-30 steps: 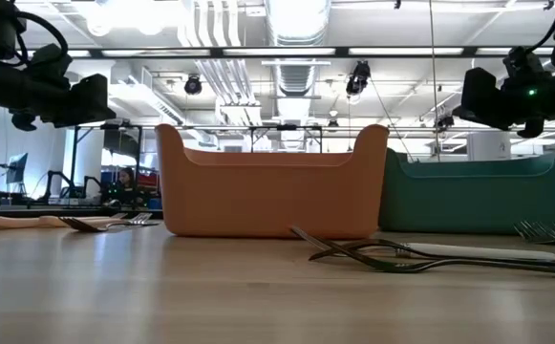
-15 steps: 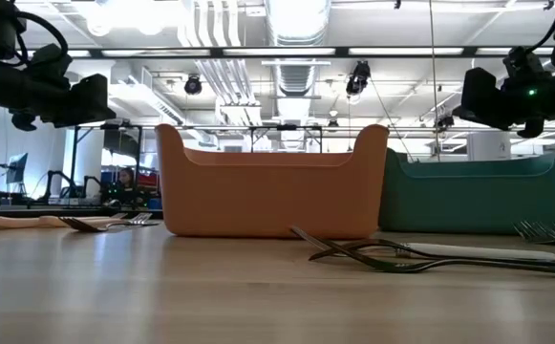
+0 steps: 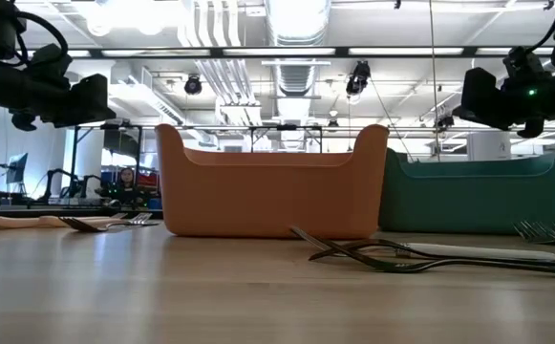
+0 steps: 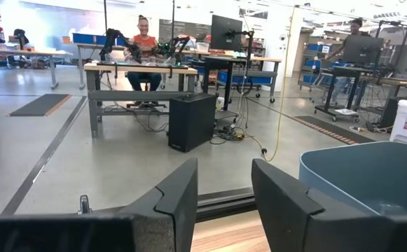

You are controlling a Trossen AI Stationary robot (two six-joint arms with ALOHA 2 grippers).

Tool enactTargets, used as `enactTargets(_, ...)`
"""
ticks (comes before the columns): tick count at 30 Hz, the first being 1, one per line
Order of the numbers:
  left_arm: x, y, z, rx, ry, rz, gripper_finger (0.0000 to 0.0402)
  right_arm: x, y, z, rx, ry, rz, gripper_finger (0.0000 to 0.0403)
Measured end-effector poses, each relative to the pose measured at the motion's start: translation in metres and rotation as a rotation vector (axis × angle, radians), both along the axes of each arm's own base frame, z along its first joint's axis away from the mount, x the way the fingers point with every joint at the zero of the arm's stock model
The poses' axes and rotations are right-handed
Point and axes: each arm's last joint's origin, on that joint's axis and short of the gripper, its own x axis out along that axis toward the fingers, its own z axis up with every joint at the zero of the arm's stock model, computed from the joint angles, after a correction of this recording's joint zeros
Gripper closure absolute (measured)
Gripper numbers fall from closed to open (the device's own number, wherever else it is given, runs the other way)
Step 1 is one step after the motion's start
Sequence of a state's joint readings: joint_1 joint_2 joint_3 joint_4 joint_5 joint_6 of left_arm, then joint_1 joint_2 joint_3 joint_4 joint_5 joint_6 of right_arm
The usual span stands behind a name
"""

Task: Sort silverware by color (type)

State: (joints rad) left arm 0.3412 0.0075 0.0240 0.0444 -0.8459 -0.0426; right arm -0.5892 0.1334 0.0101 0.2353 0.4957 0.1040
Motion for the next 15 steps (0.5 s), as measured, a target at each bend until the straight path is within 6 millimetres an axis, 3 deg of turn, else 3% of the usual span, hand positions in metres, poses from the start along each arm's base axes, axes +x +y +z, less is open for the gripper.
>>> enactTargets(6, 0.0, 0.0, -0.0001, 0.0, 0.0, 0.0, 0.0283, 0.0, 0.0, -0.0001, 0.004, -0.009, 0.001, 0.0312)
enactTargets(15, 0.0, 0.0, -0.0001, 0.0, 0.0, 0.0, 0.0283, 0.0001, 0.0, -0.0002, 0.129, -0.241, 0.032, 0.0312)
